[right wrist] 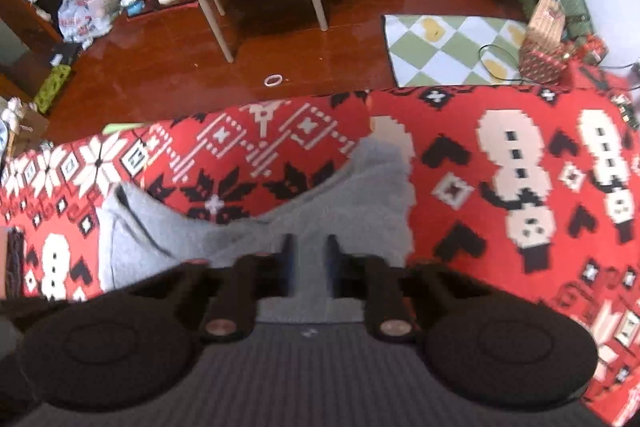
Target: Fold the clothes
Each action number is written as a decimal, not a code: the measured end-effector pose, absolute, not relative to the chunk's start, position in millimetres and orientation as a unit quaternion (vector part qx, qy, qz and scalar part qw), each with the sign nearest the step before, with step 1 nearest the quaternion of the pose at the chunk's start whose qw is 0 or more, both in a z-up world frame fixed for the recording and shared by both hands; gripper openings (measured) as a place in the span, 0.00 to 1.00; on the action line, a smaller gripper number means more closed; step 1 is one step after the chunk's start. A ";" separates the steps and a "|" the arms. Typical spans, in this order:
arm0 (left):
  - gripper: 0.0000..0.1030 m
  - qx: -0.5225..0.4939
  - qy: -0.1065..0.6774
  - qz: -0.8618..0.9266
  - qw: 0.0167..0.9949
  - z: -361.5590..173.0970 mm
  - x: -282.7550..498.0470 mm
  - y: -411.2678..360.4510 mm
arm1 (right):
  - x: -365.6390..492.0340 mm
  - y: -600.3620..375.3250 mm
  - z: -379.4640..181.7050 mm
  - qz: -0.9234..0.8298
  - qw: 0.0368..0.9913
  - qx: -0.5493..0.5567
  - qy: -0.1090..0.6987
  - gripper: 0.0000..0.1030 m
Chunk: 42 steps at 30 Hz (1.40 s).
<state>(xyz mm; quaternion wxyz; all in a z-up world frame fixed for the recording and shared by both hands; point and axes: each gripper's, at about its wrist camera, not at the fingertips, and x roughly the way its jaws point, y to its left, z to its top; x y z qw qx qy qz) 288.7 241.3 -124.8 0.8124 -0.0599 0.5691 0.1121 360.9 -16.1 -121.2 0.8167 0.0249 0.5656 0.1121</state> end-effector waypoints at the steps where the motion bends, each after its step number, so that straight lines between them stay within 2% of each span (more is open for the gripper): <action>1: 0.04 -0.062 0.569 0.115 0.812 -124.1 288.8 241.9 | 364.2 -16.3 -123.2 0.107 0.823 0.026 0.557 0.10; 7: 0.04 -0.049 0.581 0.123 0.803 -136.5 289.6 240.0 | 385.8 -24.4 -155.3 0.070 0.832 0.012 0.550 0.08; 12: 0.04 -0.033 0.581 0.125 0.803 -140.2 287.7 235.8 | 394.9 -38.9 -153.3 0.064 0.841 0.018 0.536 0.08; 16: 0.05 -0.037 0.584 0.126 0.801 -142.0 287.9 237.3 | 402.7 -48.3 -153.5 0.058 0.842 0.025 0.535 0.12; 20: 0.10 -0.054 0.579 0.123 0.804 -141.8 287.2 241.5 | 399.8 -61.2 -142.6 0.044 0.845 0.049 0.531 0.16; 25: 0.11 -0.084 0.581 0.120 0.801 -132.4 281.0 252.3 | 366.6 -74.1 -124.6 0.073 0.828 0.096 0.547 0.17; 29: 0.16 -0.090 0.583 0.133 0.797 -121.8 266.3 259.0 | 318.6 -61.1 -117.4 0.122 0.809 0.096 0.567 0.17; 33: 0.17 -0.100 0.592 0.128 0.789 -119.6 246.8 256.1 | 272.1 -43.3 -126.2 0.137 0.786 0.076 0.599 0.17; 36: 0.29 -0.110 0.601 0.120 0.782 -120.0 231.9 252.2 | 248.9 -36.3 -135.7 0.131 0.785 0.053 0.603 0.17; 42: 0.30 -0.087 0.626 0.098 0.769 -141.9 202.3 240.4 | 216.6 -50.5 -155.5 0.119 0.780 0.034 0.614 0.14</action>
